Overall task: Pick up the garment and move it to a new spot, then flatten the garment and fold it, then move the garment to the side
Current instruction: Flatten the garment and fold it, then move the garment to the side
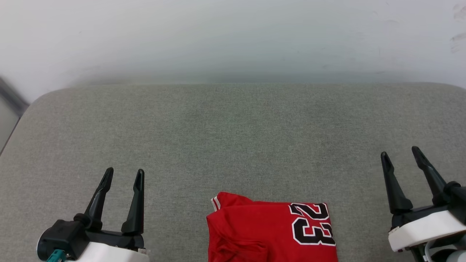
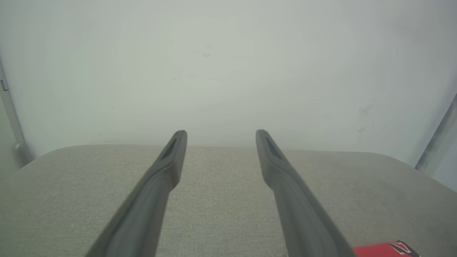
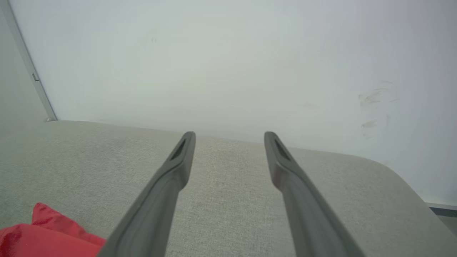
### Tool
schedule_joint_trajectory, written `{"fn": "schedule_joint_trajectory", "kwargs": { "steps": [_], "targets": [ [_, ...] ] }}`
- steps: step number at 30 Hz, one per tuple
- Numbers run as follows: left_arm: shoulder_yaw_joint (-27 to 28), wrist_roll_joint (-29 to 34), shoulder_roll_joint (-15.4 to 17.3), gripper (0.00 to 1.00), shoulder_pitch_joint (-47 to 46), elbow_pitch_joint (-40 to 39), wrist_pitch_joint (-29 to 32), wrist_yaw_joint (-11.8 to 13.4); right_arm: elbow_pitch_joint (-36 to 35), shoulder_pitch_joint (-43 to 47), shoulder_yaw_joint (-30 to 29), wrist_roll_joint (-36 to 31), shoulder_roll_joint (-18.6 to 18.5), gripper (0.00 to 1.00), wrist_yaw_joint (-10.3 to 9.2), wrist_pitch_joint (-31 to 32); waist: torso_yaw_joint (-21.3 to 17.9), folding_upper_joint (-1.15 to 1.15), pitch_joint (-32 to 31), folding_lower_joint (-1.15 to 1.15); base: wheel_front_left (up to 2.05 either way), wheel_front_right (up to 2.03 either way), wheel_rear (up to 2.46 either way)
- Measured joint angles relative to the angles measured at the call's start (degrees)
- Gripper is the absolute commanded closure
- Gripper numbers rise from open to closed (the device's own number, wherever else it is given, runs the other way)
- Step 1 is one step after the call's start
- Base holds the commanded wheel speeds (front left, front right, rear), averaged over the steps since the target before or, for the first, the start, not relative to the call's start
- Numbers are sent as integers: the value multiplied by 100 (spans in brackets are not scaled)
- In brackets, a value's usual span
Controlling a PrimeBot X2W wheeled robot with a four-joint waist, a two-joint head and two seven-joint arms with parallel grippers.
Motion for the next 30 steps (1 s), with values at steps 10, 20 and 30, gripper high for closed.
{"fn": "schedule_joint_trajectory", "kwargs": {
  "steps": [10,20,30],
  "targets": [
    [-58,181,-33,0,54,-47,0,0,31,182,13,-147,354,0,0,-59,21,0,-65,0,0,0,0],
    [-160,181,-2,0,57,86,0,0,-36,276,247,-55,191,0,0,787,28,0,-20,0,0,0,0],
    [-169,219,-4,0,-50,169,0,0,-399,599,660,806,-325,0,0,4087,86,0,208,0,0,0,0]
  ]
}}
